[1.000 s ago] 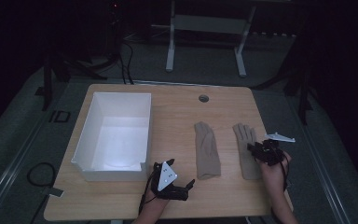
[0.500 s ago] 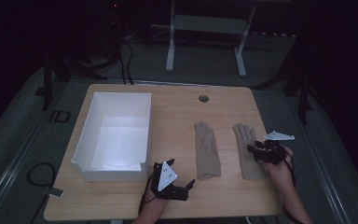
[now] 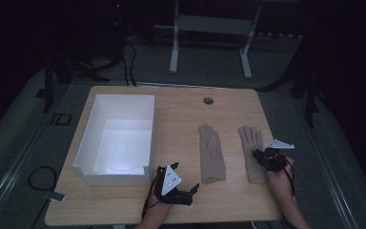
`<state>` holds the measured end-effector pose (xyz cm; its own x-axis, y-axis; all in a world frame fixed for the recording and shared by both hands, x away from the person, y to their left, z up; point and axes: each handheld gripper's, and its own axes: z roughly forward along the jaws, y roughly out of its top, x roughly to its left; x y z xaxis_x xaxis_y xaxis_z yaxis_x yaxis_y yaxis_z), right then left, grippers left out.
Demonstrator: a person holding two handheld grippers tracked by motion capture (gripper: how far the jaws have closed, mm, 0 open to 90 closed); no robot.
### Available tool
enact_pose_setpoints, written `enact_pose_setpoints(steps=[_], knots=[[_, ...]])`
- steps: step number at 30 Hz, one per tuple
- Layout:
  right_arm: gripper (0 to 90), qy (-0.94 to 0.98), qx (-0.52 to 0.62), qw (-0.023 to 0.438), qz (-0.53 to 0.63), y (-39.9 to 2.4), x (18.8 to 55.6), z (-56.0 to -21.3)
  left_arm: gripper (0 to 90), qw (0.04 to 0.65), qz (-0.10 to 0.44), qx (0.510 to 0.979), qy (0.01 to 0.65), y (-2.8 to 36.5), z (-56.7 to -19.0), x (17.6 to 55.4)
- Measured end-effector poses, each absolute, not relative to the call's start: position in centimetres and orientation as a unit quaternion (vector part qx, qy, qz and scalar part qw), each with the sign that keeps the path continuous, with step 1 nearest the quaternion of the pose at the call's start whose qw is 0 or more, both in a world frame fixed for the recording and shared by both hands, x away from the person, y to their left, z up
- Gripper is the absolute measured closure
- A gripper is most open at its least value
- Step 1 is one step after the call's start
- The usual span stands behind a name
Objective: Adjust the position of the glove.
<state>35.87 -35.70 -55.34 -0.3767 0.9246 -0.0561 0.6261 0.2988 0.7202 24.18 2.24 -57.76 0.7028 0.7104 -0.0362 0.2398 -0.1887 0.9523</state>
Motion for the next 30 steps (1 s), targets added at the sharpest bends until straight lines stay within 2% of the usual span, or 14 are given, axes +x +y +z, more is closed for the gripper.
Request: enact_pose_setpoints(steps=[5, 11, 19, 30], knots=[[83.8, 0.735, 0.537, 0.243, 0.335, -35.2, 35.7, -53.4, 0.3, 0.550, 0.214, 0.741, 0.320, 2.2, -57.8, 24.2], [83.8, 0.729, 0.526, 0.254, 0.356, -33.5, 36.0, -50.6, 0.3, 0.550, 0.214, 0.741, 0.321, 2.2, -57.8, 24.2], [83.8, 0.725, 0.508, 0.256, 0.388, -29.3, 36.3, -47.4, 0.3, 0.550, 0.215, 0.741, 0.319, 2.3, -57.8, 24.2], [83.8, 0.729, 0.503, 0.242, 0.395, -23.8, 36.8, -46.6, 0.4, 0.551, 0.214, 0.741, 0.320, 2.3, -57.8, 24.2]])
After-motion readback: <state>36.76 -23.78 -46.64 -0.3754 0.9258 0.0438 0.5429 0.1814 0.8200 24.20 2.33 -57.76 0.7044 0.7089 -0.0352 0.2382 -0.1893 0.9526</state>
